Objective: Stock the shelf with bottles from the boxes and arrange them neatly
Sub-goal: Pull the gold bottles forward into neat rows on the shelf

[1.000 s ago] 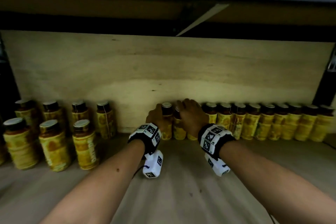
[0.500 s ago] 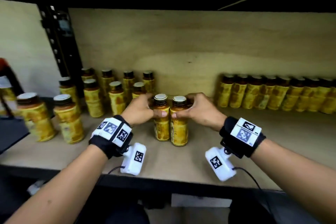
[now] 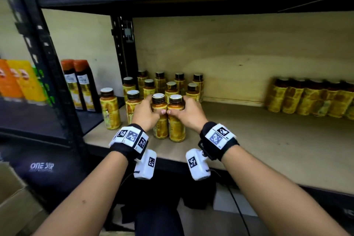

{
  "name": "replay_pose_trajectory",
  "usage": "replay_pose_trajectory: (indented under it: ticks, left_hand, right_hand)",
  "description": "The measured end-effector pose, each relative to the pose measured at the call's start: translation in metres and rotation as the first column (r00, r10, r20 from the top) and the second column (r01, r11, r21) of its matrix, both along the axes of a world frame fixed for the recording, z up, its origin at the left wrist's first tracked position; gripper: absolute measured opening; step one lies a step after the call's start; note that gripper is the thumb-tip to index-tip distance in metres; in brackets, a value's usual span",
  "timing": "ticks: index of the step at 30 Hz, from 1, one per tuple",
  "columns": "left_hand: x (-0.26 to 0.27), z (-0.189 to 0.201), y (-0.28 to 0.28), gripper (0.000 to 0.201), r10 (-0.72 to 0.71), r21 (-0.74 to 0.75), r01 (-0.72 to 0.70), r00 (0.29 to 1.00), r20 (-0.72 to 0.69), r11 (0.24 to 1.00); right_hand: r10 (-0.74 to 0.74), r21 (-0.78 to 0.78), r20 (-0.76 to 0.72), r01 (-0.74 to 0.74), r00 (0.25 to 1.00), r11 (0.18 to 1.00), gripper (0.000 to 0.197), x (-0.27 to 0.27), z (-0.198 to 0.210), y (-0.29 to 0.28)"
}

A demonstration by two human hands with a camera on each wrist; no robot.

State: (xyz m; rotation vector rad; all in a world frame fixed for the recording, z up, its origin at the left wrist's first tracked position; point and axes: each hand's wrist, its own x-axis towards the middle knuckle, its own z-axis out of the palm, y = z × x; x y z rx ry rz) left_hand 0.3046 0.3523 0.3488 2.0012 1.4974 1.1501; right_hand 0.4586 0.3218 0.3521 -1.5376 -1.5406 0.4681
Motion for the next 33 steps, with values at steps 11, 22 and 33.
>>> replay_pose_trajectory:
  ticks: [11,22,33]
  left_hand:
    - [-0.004,-0.001,-0.001,0.068,0.000,-0.066,0.005,0.997,0.074,0.998]
    - [0.000,-0.004,-0.004,0.072,0.036,-0.057,-0.033,0.999,0.041,0.998]
    - [0.004,-0.004,-0.016,0.061,0.025,-0.040,-0.029,0.995,-0.101,0.999]
  right_hand:
    - [-0.170,-0.010,0.014,0.170,0.985,0.985,0.046,0.029,-0.008,-0.024]
    - [-0.278,0.032,0.117,0.276,0.953,0.961,0.048,0.014,-0.013,-0.026]
    - [-0.348,0.059,0.181,0.343,0.920,0.938,0.059,-0.006,-0.013,-0.031]
